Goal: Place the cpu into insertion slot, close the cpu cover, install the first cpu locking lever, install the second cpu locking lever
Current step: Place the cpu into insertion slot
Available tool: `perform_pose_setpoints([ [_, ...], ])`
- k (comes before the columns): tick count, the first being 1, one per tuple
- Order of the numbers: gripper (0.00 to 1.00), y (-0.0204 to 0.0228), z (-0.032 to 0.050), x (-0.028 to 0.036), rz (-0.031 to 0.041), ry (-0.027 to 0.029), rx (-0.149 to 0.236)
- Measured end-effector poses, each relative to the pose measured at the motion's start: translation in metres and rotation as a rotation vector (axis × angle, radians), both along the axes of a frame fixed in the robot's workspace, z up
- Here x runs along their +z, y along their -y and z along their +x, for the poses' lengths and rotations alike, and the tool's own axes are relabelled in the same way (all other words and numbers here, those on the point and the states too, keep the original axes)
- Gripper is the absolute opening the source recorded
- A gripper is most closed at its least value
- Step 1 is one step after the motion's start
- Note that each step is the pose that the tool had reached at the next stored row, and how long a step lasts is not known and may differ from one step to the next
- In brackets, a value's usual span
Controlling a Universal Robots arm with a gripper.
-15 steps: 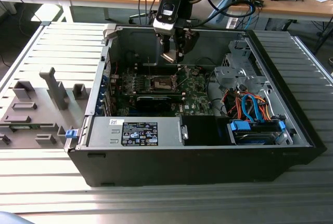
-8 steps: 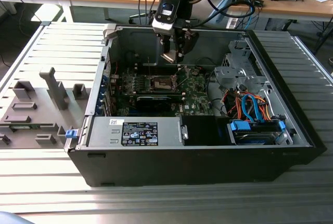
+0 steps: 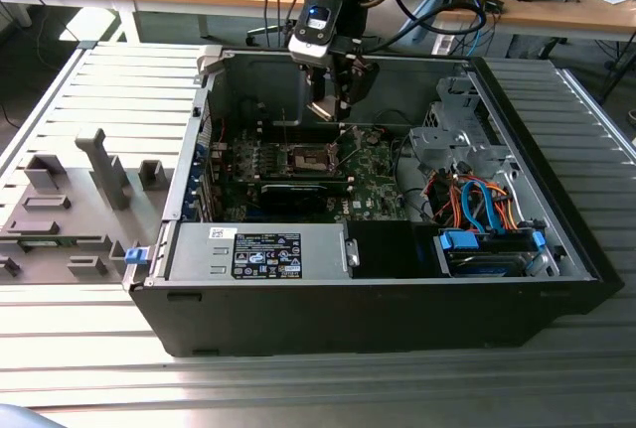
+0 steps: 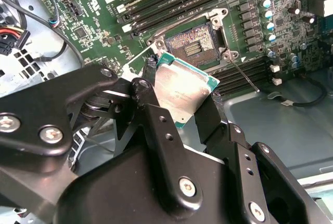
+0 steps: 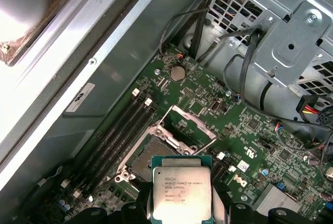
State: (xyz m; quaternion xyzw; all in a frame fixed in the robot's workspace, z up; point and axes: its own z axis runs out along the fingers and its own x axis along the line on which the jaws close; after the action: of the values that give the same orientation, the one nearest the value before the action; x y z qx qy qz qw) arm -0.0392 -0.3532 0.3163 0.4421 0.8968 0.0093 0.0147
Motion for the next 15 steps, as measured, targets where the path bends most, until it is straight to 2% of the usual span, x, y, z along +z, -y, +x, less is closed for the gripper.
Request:
perform_pose_setpoints([
  [15, 0.54, 0.0, 0.0, -0.0003, -0.001, 0.0, -0.032],
])
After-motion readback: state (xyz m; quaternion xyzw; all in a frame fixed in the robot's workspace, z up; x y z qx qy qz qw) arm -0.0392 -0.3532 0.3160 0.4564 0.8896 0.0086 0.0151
